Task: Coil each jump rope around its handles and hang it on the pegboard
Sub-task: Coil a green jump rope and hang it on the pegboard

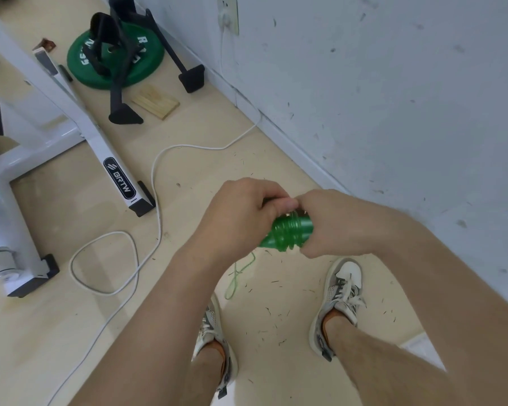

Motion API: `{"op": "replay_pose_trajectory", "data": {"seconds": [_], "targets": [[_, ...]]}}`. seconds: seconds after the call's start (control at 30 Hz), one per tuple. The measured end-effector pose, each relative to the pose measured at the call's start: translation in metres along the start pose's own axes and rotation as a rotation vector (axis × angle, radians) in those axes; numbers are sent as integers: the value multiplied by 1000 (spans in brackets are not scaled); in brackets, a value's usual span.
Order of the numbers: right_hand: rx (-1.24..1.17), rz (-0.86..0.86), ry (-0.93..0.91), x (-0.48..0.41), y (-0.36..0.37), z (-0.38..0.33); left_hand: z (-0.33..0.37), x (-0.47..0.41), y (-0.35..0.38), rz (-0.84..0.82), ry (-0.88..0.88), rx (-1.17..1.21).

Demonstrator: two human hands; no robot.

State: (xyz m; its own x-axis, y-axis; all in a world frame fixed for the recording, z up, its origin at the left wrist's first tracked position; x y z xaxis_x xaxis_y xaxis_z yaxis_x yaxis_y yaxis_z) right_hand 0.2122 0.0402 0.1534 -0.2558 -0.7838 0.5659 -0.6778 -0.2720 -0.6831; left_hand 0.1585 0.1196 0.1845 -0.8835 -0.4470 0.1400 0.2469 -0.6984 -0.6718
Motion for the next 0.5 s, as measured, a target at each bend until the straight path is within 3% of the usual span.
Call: {"op": "replay_pose_trajectory", "data": {"seconds": [0.13, 0.2, 0.27, 0.37, 0.43, 0.5], "targets": [[-516, -142, -104, 17, -4, -4, -12, -1, -4, 45, -121, 215], [-762, -123, -78, 15, -5, 2, -13, -2, -7, 97, -148, 245], [-916, 64, -18, 6, -15, 11, -12, -1, -11, 152, -168, 272], [-851, 462, 6, 7, -42, 20, -16, 0, -8, 164, -233, 488], [-845, 577, -22, 12, -53, 20, -17, 0, 8, 26, -299, 769], [-997, 581, -51, 17, -54, 20, -9, 3, 23, -143, -341, 1017]]}}
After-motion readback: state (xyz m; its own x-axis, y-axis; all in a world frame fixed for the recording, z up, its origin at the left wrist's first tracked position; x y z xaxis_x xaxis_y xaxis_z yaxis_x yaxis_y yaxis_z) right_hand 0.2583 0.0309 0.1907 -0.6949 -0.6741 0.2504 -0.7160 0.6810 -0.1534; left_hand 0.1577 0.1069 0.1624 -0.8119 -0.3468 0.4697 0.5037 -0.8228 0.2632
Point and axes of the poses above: each hand's wrist, its own x-axis away from the middle knuckle, its own y-axis out of the palm, z = x × y, the point moved 10 cm from there along -x, towards the middle knuckle, and after that the axes turned 1 degree about -z, right-handed, at the moved point
